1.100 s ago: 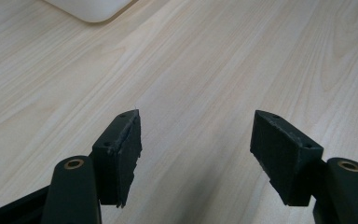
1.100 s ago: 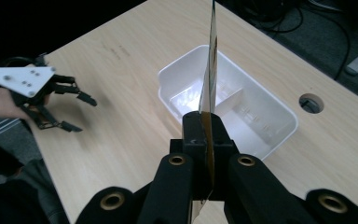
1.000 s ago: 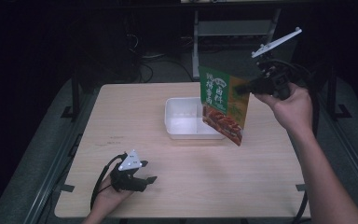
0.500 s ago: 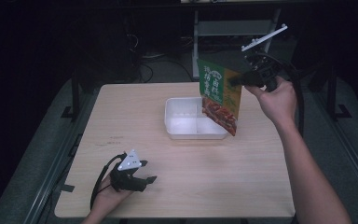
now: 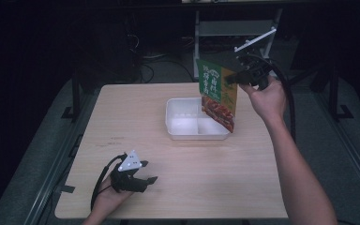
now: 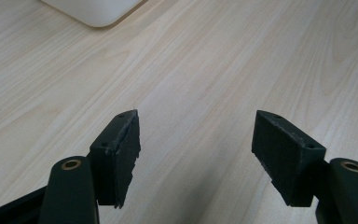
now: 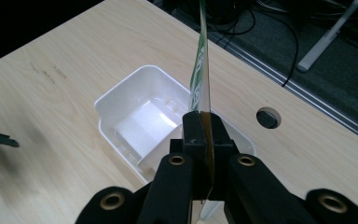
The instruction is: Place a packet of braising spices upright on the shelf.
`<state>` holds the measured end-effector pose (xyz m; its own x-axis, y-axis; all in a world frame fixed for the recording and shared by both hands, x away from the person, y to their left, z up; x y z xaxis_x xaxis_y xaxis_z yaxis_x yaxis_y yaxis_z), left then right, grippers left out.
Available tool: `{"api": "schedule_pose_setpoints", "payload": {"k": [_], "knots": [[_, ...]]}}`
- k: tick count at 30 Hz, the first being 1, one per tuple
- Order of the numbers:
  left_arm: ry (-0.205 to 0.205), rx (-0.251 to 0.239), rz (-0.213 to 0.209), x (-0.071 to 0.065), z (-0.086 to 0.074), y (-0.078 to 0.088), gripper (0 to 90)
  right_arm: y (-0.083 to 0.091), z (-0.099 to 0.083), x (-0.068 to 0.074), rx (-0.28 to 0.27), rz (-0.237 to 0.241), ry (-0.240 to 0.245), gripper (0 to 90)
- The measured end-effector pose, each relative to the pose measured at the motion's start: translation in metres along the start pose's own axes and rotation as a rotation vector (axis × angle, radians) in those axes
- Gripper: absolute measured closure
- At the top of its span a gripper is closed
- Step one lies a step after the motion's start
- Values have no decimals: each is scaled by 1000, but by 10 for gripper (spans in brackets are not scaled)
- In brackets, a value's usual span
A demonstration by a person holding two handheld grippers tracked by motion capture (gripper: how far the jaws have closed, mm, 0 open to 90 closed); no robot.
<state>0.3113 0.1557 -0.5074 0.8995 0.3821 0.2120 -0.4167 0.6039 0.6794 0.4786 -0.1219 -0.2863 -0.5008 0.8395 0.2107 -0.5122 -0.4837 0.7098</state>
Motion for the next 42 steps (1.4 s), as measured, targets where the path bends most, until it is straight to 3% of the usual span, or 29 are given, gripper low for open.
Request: {"api": "schedule_pose_setpoints", "payload": {"k": [23, 32, 42], "knots": [[0, -8, 6, 1, 1, 1, 320, -28, 7, -7, -41, -31, -14, 897], [1, -9, 5, 0, 1, 1, 320, -44, -4, -16, -69, -53, -7, 897], [-1, -8, 3, 0, 2, 1, 319, -50, -11, -19, -56, -45, -27, 895]]}}
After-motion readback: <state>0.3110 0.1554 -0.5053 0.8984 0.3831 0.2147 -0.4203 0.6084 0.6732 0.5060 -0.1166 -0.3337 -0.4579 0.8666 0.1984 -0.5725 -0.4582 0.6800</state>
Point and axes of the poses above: each handheld gripper's, and its own axes: y roughly backward along the jaws, z roughly out of its top, x roughly to its left, the point moved 10 cm from there along -y, roughly forward along the jaws, and after that the axes turned 15 degrees about -y, right-handed, at the moved point
